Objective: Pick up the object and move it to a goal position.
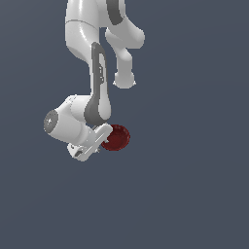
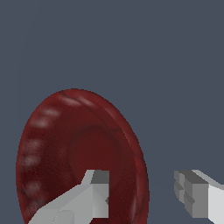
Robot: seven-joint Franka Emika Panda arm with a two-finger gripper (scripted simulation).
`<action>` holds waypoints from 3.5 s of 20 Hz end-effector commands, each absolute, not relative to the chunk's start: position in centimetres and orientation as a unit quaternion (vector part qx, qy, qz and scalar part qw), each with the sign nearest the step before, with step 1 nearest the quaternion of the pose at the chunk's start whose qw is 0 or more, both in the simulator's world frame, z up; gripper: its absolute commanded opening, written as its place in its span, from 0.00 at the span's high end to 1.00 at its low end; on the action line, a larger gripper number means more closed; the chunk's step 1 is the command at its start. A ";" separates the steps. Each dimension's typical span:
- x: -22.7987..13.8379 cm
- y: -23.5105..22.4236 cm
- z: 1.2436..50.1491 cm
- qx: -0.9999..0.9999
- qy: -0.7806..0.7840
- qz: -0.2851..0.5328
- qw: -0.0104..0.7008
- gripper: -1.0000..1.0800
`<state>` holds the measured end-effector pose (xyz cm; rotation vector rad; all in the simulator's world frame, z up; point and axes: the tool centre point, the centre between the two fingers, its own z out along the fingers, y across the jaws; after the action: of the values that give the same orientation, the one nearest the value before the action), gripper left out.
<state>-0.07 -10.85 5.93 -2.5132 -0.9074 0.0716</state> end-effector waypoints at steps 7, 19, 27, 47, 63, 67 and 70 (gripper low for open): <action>-0.4 -10.1 4.4 -0.914 -0.331 0.026 0.233 0.38; -0.7 -9.6 3.3 -0.914 -0.332 0.025 0.233 1.00; -0.6 -9.3 3.6 -0.914 -0.332 0.025 0.233 1.00; 6.5 3.5 16.4 -0.913 -0.332 0.026 0.234 1.00; 11.0 10.4 23.3 -0.914 -0.332 0.025 0.233 1.00; 11.4 10.9 23.8 -0.914 -0.332 0.025 0.233 1.00; 11.5 11.1 24.1 -0.914 -0.332 0.025 0.233 1.00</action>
<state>11.41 10.98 23.78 -2.5093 -0.9108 0.0727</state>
